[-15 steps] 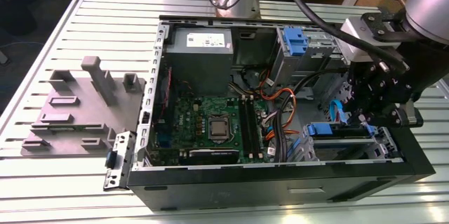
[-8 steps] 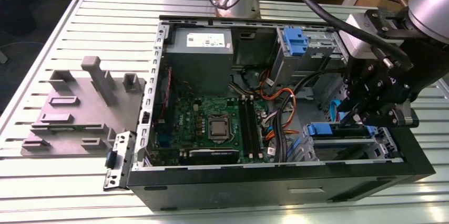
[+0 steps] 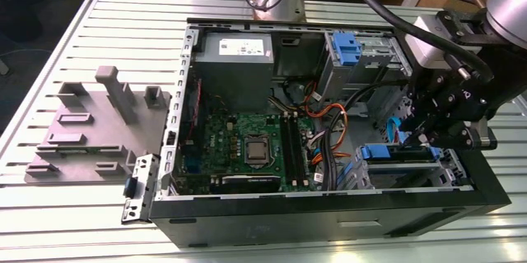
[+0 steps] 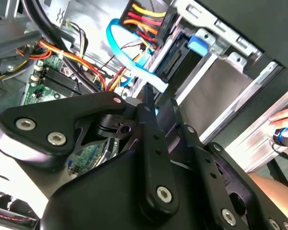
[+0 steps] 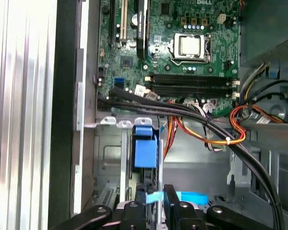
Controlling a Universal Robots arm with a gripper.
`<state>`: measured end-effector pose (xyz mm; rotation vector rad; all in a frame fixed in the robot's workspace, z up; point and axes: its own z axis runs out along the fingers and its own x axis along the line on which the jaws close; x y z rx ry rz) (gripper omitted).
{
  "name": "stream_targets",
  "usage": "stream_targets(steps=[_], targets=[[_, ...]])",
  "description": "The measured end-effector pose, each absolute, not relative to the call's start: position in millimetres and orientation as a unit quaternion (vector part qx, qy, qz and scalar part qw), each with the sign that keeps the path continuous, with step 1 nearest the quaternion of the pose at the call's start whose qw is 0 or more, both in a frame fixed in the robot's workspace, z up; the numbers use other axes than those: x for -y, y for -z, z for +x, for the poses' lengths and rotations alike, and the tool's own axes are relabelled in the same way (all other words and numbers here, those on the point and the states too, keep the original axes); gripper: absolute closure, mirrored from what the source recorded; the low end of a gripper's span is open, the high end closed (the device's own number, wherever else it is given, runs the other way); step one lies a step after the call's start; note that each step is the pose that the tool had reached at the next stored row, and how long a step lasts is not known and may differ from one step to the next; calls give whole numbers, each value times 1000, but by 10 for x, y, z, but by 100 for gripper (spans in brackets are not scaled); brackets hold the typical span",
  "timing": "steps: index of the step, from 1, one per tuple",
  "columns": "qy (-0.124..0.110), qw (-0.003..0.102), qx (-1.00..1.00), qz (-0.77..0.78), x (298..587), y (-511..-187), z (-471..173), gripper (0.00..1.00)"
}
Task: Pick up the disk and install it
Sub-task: 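Insert the first disk wire, then insert the second disk wire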
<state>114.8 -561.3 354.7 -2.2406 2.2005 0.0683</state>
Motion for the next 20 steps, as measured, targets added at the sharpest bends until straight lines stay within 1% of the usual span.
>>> stream_targets(steps=[20], targets=[[-22, 0, -701, -713, 5613, -3636, 1186, 71]])
